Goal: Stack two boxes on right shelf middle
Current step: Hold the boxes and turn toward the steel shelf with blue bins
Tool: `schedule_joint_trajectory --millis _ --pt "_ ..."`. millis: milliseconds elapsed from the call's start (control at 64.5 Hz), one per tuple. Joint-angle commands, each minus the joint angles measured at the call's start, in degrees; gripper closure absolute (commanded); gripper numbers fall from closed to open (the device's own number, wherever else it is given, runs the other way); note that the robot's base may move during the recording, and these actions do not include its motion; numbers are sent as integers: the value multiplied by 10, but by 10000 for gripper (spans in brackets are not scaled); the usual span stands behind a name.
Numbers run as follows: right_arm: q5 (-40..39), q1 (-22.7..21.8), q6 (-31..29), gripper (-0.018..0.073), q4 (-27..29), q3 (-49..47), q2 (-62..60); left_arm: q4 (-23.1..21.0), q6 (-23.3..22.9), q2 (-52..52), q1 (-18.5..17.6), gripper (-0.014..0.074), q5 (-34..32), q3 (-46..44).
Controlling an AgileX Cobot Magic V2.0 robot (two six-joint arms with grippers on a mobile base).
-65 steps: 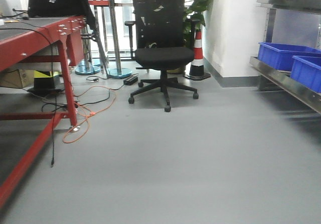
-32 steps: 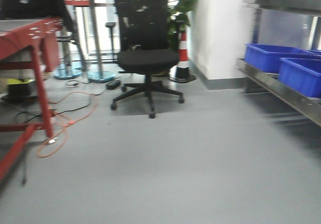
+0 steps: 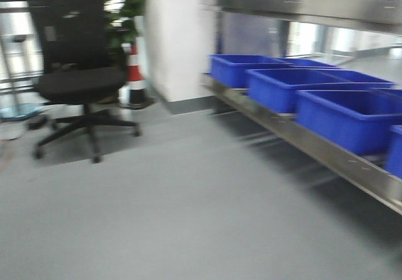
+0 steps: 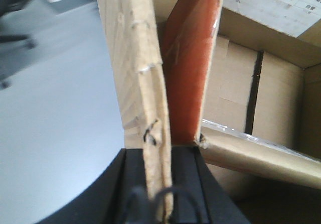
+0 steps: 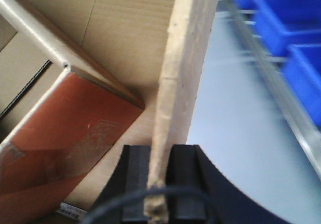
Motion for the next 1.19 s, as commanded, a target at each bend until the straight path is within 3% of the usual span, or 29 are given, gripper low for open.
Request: schedule_joint_trajectory --millis 0,1178 --pt "-29 -3 -7 713 -12 -8 -8 11 4 -9 1 708 -28 -5" --pt "-29 -3 -7 713 -12 -8 -8 11 4 -9 1 708 -28 -5"
